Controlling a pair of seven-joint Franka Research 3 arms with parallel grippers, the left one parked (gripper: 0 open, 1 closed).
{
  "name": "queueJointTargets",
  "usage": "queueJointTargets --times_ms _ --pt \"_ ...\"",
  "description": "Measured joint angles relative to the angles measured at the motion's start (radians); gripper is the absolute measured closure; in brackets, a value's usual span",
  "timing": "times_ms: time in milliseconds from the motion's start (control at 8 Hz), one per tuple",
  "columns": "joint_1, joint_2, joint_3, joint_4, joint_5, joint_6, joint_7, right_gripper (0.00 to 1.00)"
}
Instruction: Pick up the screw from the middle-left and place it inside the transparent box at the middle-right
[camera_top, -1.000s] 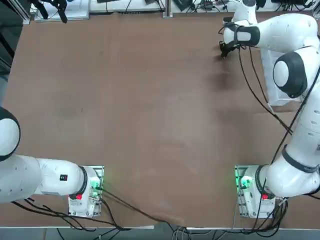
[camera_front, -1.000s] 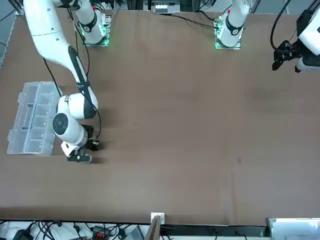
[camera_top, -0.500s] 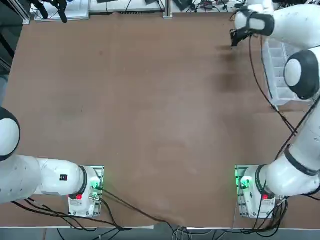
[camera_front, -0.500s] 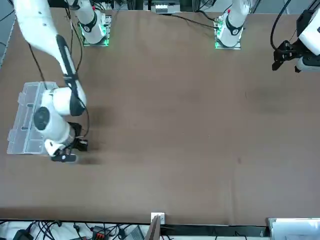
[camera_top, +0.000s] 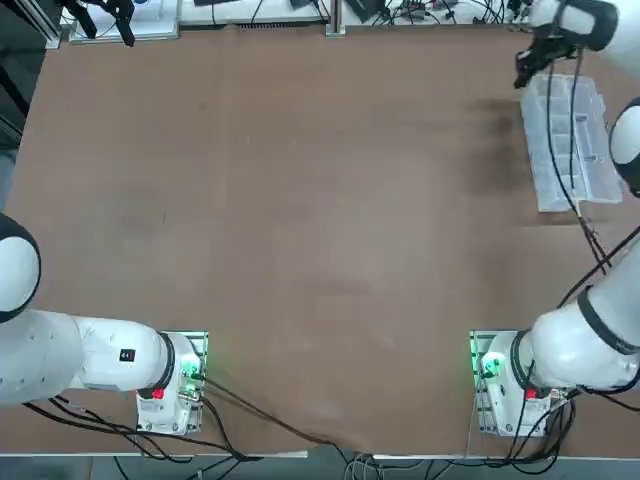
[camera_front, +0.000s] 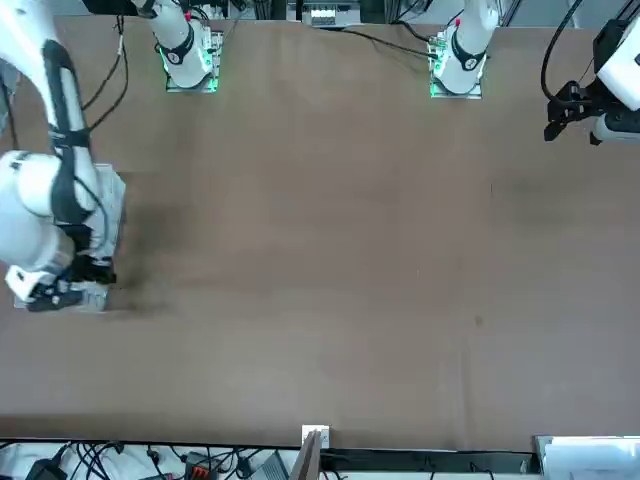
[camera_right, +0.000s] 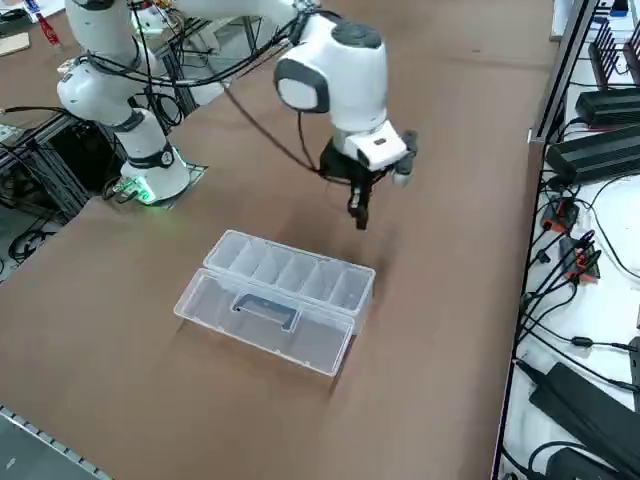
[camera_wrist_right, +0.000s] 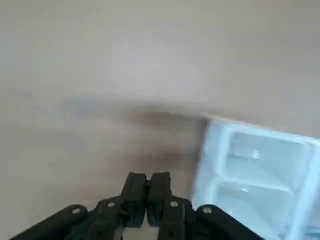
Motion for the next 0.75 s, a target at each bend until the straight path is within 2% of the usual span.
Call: queueJointTargets --times_ms 375,750 --pt "-0.117 0.0 0.0 -0.004 0.0 -0.026 -0.2 0.95" --pt "-0.186 0.001 0.0 -0.026 0.0 -0.037 -0.314 0.95"
